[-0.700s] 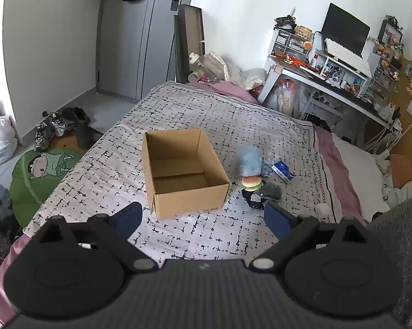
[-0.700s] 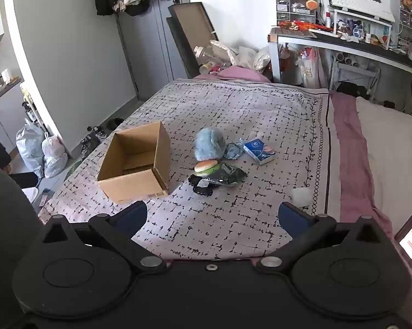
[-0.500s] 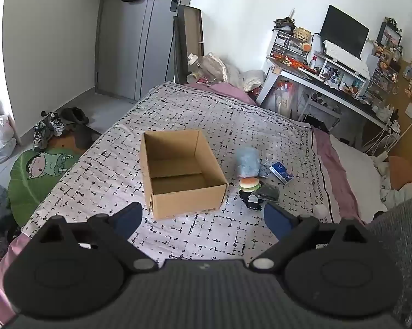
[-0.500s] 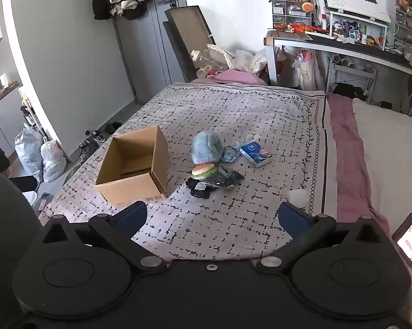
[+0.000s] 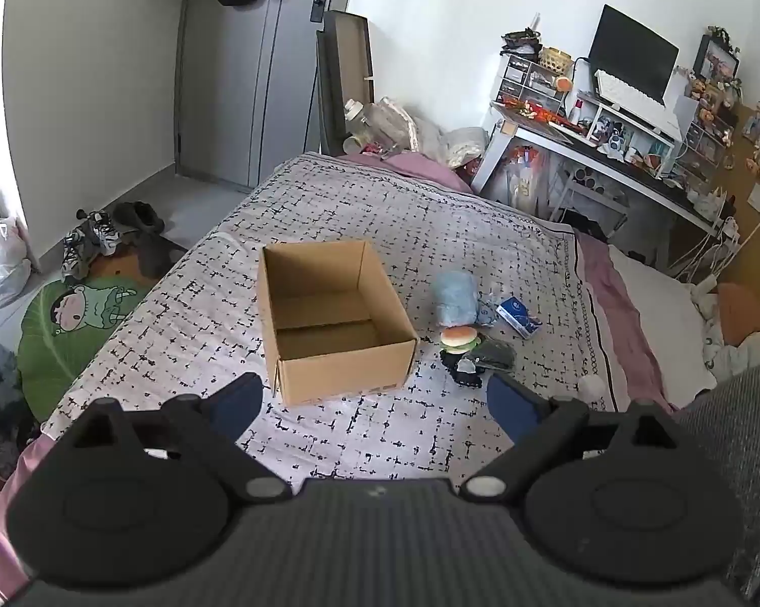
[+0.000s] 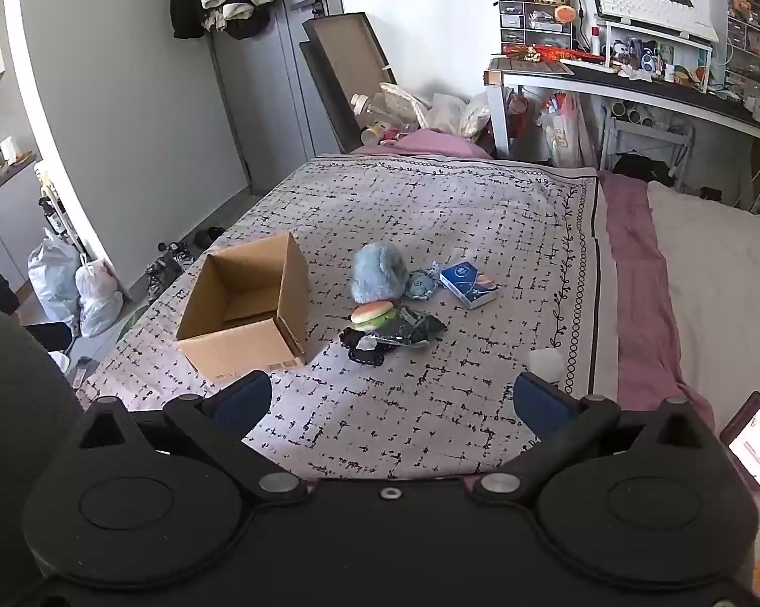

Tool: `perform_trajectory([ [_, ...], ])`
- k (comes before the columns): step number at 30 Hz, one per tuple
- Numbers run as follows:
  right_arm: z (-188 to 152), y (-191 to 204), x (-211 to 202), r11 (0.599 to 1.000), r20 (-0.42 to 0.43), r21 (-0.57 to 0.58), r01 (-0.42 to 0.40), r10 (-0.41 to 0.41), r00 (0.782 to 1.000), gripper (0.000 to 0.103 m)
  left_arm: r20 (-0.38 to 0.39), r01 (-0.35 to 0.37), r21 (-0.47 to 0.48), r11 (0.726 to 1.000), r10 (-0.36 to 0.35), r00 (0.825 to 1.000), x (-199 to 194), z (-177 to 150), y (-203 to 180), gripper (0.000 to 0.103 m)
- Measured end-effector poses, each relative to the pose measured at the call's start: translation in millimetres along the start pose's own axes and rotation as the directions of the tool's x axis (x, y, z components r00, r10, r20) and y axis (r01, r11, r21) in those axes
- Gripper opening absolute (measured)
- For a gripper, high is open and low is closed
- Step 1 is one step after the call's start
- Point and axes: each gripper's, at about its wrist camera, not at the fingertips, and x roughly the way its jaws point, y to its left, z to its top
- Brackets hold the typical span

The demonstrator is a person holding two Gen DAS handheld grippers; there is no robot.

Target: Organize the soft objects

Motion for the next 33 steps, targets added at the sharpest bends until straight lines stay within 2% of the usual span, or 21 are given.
perform_trajectory([
  [14, -1.7, -2.4, 0.3, 1.0, -0.005, 0.005, 0.0, 0.0, 1.0, 0.103, -0.016, 0.012, 0.023, 1.0, -0.012, 1.0, 3.7, 0.4, 1.0, 0.095],
  [33, -0.7, -1.3, 0.8, 1.0, -0.011, -0.001, 0.002, -0.002, 1.0, 0.103, -0.016, 0.017, 0.004, 1.0, -0.017, 1.0, 5.3, 2.8, 6.5, 0.095],
])
